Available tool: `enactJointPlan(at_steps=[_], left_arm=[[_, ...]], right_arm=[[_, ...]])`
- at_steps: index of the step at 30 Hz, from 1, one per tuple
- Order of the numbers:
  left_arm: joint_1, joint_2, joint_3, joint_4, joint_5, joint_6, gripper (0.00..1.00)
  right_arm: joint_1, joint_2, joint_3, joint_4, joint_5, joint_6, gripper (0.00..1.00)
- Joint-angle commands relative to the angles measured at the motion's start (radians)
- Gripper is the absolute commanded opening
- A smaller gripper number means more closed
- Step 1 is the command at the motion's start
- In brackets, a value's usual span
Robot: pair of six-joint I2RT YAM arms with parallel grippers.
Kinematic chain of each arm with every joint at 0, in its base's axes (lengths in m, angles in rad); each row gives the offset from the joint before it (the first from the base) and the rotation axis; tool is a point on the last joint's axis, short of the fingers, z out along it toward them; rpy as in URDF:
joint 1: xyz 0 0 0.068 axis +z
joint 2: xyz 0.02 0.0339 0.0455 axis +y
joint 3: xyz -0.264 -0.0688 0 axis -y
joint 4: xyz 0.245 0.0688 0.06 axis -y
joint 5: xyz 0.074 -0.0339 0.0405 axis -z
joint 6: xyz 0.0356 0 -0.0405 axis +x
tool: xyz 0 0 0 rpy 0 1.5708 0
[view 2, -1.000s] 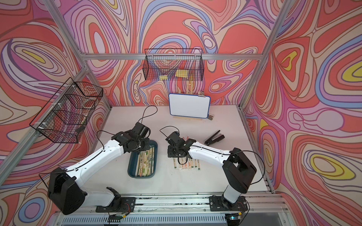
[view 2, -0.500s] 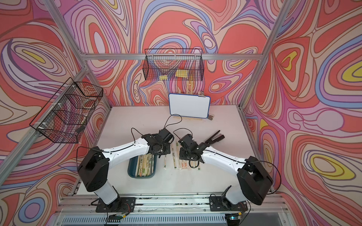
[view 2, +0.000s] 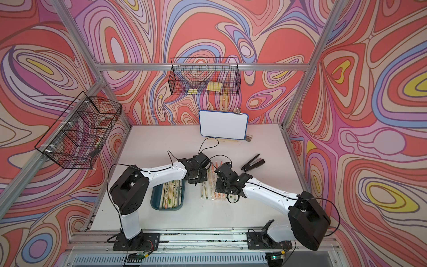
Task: Take the paired disposable chopsticks out of the storage box
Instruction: Place the paired disposable chopsticks at the center of the board.
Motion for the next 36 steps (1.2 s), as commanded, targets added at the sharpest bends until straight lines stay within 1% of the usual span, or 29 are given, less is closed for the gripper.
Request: enactJointPlan(at_steps=[1,5,6,9,16,22,24,28,33,36], left_arm=[[-0.003,0.031,0.018,0.017,0.015,-0.008,0.0],[-0.002,0.055,0.031,0.014,0.024,-0.007,0.0],[-0.003,0.058,0.034,0.013,0.025,-0.005,0.04],[-0.002,0.059,0.037,0.013,0.028,0.0,0.07],[-0.002,0.014,0.053,-0.01,0.02,0.034,0.31],[-0.001,-0.042,0.055,-0.044,-0.01,0.064,0.4],[-0.001,-0.065,0.054,-0.058,-0.02,0.079,0.41],[-0.001,-0.117,0.052,-0.103,-0.071,0.111,0.48],[-0.001,-0.188,0.049,-0.172,-0.151,0.168,0.55],[0.003,-0.236,0.039,-0.221,-0.214,0.202,0.57]], right_arm=[[-0.006,-0.022,-0.012,-0.017,0.011,0.008,0.5],[-0.006,-0.028,-0.01,-0.026,0.011,0.008,0.5],[-0.006,-0.031,-0.009,-0.029,0.011,0.008,0.5],[-0.005,-0.036,-0.006,-0.034,0.012,0.008,0.5],[-0.005,-0.036,-0.002,-0.041,0.006,0.004,0.5],[-0.005,-0.028,0.014,-0.05,0.006,-0.002,0.5],[-0.006,-0.023,0.02,-0.053,0.006,-0.007,0.51],[-0.005,-0.011,0.037,-0.065,0.023,-0.018,0.52],[-0.005,0.008,0.066,-0.088,0.069,-0.024,0.58],[-0.005,0.019,0.086,-0.105,0.104,-0.033,0.61]])
